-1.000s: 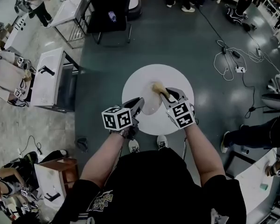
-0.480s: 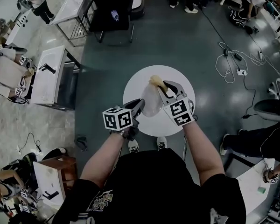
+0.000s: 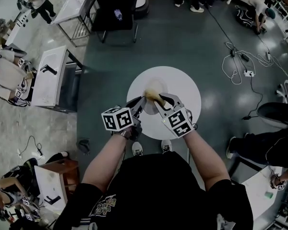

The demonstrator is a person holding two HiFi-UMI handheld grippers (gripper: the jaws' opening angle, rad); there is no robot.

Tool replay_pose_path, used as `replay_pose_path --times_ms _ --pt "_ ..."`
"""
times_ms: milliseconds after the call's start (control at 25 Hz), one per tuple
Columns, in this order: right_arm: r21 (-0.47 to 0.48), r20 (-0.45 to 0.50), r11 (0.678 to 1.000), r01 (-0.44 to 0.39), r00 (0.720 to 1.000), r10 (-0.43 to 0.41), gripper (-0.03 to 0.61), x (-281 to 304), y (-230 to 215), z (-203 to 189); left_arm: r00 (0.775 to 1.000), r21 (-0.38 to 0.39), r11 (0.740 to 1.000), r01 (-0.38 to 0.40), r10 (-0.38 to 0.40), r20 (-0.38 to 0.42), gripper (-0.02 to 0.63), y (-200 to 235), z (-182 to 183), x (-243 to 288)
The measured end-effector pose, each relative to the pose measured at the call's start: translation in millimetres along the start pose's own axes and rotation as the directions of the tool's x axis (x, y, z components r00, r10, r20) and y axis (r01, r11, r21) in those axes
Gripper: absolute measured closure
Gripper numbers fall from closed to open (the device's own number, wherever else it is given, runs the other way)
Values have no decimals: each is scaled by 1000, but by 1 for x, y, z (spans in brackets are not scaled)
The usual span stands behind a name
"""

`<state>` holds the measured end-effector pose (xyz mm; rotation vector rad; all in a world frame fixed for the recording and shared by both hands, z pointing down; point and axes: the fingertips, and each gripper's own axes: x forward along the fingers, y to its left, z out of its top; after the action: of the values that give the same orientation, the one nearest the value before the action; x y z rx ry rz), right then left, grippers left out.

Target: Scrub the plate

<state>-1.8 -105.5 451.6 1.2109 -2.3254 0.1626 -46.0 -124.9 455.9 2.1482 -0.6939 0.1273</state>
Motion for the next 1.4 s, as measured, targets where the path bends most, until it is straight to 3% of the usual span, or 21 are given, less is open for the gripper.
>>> replay_pose_path --times_ms 480,760,1040,1400 --pt "75 3 994 -76 997 76 482 -7 49 -7 997 -12 999 -43 43 56 592 13 19 -10" --pt "83 0 992 -91 996 91 482 -8 51 -7 998 -22 999 -33 34 54 592 11 19 -12" --pt "63 -32 998 -30 999 32 482 -15 26 -17 999 -3 999 39 -39 2 591 -7 4 -14" --pt "37 1 995 89 996 -89 483 -23 -29 4 994 24 995 93 -92 -57 591 -20 -12 -15"
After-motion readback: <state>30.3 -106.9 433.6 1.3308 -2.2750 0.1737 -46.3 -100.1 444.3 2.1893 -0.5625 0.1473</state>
